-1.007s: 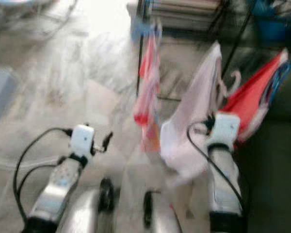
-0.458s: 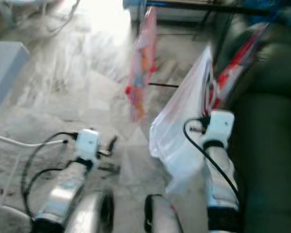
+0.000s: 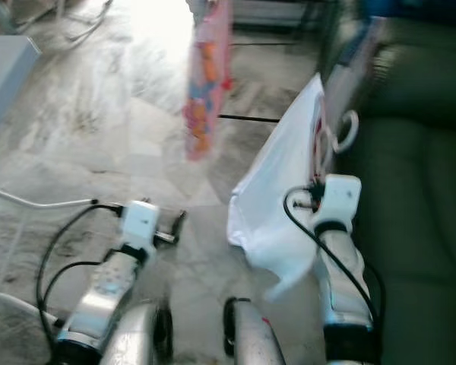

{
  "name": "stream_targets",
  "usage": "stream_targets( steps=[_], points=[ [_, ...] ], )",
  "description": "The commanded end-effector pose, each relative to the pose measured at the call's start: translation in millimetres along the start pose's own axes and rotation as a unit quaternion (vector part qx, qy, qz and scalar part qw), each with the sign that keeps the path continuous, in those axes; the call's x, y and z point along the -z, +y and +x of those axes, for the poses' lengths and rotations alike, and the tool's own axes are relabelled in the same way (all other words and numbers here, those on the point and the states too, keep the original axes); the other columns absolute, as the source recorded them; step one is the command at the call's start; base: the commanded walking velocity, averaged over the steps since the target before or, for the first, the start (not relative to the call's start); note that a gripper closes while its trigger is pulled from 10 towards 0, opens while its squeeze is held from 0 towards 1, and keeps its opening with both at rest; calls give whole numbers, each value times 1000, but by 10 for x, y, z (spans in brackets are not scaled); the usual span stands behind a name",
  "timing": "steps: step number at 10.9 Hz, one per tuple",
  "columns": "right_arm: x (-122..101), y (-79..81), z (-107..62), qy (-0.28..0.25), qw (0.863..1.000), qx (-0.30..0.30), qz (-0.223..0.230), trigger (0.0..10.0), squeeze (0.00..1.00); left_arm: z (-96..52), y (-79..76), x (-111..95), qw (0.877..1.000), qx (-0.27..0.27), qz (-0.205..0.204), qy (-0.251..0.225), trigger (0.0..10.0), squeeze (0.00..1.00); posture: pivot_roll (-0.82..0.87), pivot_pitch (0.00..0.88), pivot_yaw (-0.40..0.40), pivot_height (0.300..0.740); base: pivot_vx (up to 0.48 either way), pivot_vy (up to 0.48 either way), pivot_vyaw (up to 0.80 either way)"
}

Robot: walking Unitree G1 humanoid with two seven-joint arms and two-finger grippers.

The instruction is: Hang hanger

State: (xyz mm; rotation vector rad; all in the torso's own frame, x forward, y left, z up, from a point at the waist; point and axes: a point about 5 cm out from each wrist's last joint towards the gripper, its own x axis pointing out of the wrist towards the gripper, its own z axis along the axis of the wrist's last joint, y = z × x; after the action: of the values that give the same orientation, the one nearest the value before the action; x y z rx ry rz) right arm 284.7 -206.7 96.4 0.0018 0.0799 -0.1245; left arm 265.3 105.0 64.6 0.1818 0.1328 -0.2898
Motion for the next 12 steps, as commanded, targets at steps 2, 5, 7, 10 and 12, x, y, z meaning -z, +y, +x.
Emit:
stream_targets(
  steps=[2, 5, 7, 10, 12],
  points=[
    [5, 59, -25, -11, 1000, -7, 10, 10000, 0, -32, 165, 36, 998, -56, 14, 6, 10000, 0, -24, 197, -48, 740, 0, 0, 400],
    [-16, 121, 11, -15, 1000, -17, 20, 10000, 0, 5, 146, 12, 998, -65, 13, 1, 10000, 0, -31, 192, -52, 740, 0, 0, 800],
    [-21, 63, 25, -13, 1000, -7, 19, 10000, 0, 1, 131, 41, 997, -76, 10, 10, 10000, 0, -34, 192, -54, 740, 0, 0, 800],
    [10, 111, 37, -18, 999, 4, 34, 10000, 0, 36, 221, -27, 997, -58, 58, 10, 10000, 0, -16, 187, 8, 740, 0, 0, 800],
    [75, 161, -47, -15, 1000, -7, 19, 10000, 0, -78, 389, -12, 993, -85, 67, 37, 10000, 0, -16, 207, 9, 740, 0, 0, 800]
  ],
)
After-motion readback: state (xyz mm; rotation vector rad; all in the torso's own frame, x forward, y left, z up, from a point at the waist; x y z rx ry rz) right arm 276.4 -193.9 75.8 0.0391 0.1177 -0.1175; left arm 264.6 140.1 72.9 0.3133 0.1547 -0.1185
